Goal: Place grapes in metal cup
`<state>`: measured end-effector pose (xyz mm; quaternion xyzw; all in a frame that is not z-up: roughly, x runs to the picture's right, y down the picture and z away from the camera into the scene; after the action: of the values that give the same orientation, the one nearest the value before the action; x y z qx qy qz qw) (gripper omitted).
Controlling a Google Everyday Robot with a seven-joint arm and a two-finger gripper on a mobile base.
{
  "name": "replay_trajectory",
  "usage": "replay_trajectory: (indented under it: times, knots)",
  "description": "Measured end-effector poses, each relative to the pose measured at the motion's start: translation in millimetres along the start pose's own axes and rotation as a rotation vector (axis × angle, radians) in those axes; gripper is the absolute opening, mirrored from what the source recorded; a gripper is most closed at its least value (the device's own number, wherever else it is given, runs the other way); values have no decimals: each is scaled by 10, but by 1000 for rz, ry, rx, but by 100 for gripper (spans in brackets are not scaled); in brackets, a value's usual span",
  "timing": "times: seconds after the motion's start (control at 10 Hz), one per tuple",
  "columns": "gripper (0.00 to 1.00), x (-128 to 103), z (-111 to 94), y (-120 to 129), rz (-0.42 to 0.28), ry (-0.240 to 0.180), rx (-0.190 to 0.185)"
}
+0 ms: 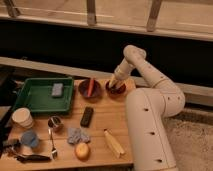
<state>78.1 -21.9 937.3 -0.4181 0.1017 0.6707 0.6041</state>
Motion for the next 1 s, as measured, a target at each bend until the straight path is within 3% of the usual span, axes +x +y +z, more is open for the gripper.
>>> replay_trajectory:
  times: [0.2,0.5,0.7,1.0]
  knots:
    - [0,35,-4,23,-13,10,-2]
    - [0,60,-71,62,-29,2,-6]
    - [0,47,-258,147,-44,-44,-7]
    - [0,105,-756,387,-78,-147,-12]
